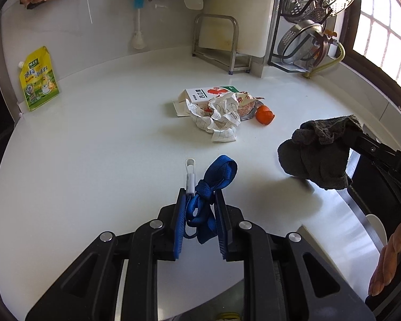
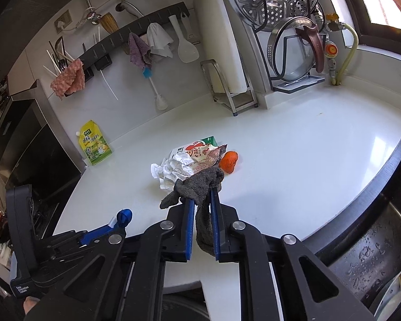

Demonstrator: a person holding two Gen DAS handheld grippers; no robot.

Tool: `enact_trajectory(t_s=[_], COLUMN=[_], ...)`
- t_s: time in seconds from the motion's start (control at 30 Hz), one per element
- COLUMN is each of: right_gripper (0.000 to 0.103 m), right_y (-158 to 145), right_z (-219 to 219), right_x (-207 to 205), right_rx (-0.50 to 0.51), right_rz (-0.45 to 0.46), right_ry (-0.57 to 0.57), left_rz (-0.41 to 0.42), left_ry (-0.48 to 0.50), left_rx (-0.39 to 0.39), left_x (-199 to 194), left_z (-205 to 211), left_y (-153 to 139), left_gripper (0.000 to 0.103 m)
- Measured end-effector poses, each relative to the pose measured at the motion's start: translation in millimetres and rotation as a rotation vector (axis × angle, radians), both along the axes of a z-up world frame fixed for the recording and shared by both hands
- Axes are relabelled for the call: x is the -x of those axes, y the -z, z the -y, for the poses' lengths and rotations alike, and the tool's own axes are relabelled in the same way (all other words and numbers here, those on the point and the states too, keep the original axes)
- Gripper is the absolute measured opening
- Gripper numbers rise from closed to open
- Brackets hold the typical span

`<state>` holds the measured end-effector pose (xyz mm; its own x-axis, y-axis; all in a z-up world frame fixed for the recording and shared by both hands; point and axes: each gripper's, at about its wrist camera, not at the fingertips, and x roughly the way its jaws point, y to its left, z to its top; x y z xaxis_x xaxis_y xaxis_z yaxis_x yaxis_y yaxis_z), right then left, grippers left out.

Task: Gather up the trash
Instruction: 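Carry the blue glove with the left tool while the right tool carries the cloth over the bin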

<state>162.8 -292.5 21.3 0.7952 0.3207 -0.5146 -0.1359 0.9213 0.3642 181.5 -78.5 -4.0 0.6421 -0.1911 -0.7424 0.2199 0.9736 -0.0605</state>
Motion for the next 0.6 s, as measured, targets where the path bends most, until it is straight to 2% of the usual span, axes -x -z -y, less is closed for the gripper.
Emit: enact_trajectory(t_s=[0.3,0.6], right_gripper=[0.01,0.01], right_y=[-15,-14], right_z=[-14,-30], right_x=[61,125], right_rx=[0.007,0.002], right_rz=[0.017,0.011], right_ry=[0.018,0.034], left_rz=[0.01,0.018], left_ry=[0.035,0.076], left_rx=[0.01,0.015], left_x=[47,98], left_z=[-8,-13], left_y=[-12,-17], left_gripper=[0.021,0.021])
